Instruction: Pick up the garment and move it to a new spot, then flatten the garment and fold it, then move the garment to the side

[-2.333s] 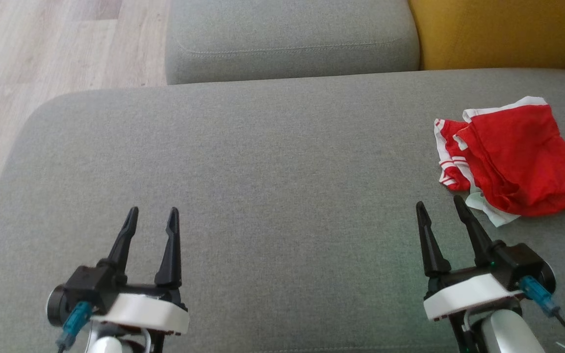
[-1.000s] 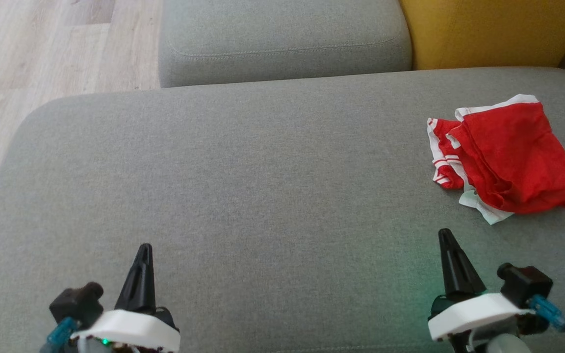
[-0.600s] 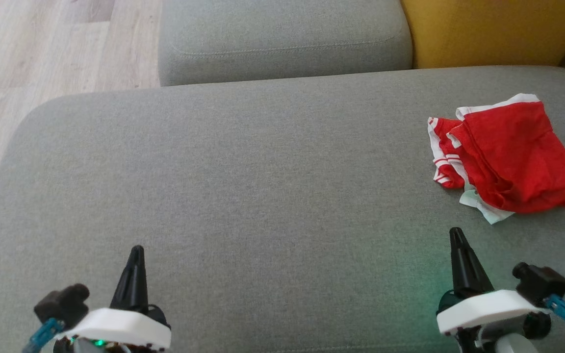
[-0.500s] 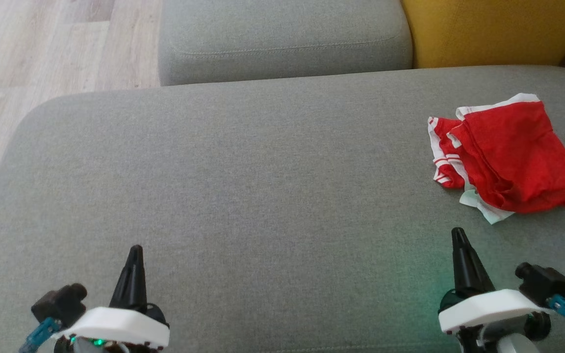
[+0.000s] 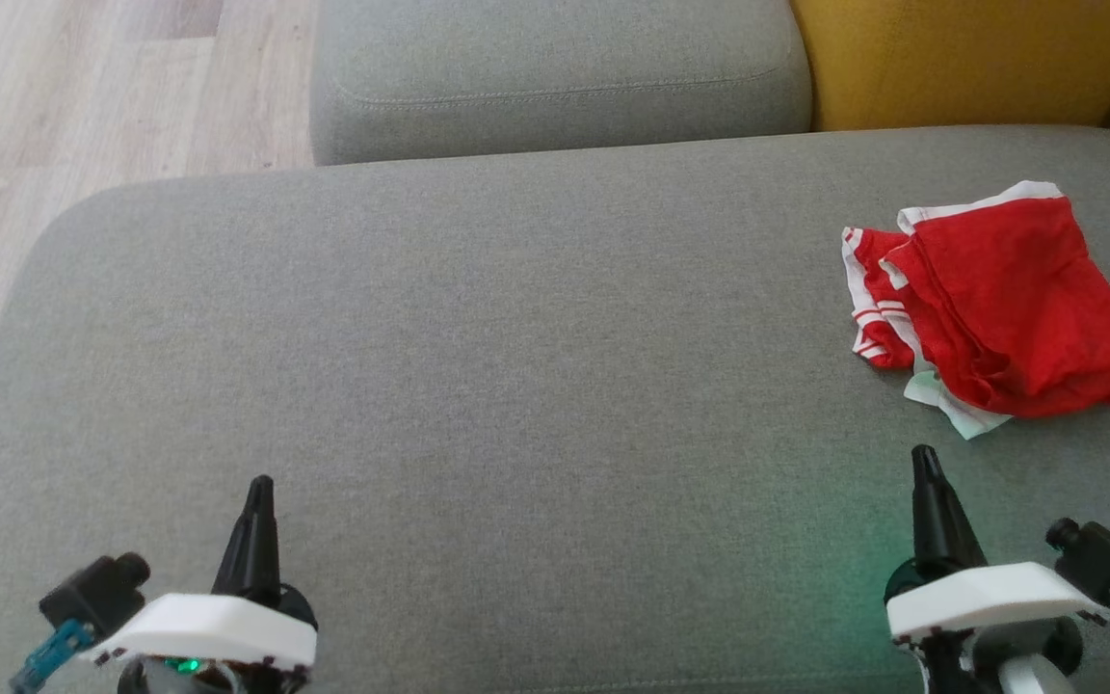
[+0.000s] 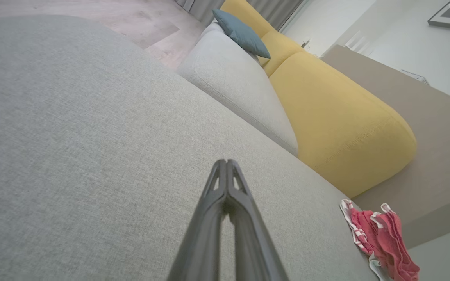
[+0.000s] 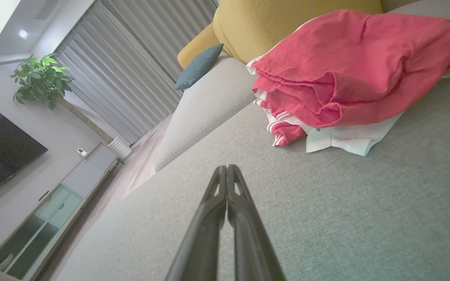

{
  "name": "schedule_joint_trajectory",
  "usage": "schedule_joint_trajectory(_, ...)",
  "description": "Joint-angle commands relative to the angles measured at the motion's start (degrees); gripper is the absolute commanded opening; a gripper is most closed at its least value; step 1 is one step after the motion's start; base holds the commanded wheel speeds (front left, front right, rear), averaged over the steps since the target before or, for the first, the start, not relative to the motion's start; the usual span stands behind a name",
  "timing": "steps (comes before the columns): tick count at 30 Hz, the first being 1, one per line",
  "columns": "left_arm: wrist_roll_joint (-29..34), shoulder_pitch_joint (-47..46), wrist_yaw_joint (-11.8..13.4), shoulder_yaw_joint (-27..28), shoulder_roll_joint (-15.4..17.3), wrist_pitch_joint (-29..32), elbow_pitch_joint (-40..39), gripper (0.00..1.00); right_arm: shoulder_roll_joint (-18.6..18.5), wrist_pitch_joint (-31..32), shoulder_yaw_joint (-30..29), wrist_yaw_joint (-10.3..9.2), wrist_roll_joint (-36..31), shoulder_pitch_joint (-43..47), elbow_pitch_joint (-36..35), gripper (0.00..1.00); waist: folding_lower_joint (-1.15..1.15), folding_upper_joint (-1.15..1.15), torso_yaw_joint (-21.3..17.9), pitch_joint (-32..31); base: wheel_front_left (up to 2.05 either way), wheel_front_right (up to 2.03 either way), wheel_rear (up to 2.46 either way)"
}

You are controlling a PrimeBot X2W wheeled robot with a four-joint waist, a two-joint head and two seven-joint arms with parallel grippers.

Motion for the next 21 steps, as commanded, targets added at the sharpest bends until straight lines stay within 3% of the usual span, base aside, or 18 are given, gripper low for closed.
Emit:
schedule_joint_trajectory(1,-1.02,-3.57,-0.36,1.58,0.64,0.16,-1.52,0.0,-1.05,0.23,0.13,-0.02,1.23,-3.63,-2.25,0.0,0.0,0.0,0.0,0.01,0.0,0.0,0.0)
schedule_joint_trajectory(21,-14.42,-5.27,-1.54,3.77,0.8,3.66,-0.54,0.0,-1.25,3.5,-1.86,-0.03,15.42,-4.34,-2.95,0.0,0.0,0.0,0.05,0.43,0.0,0.0,0.0)
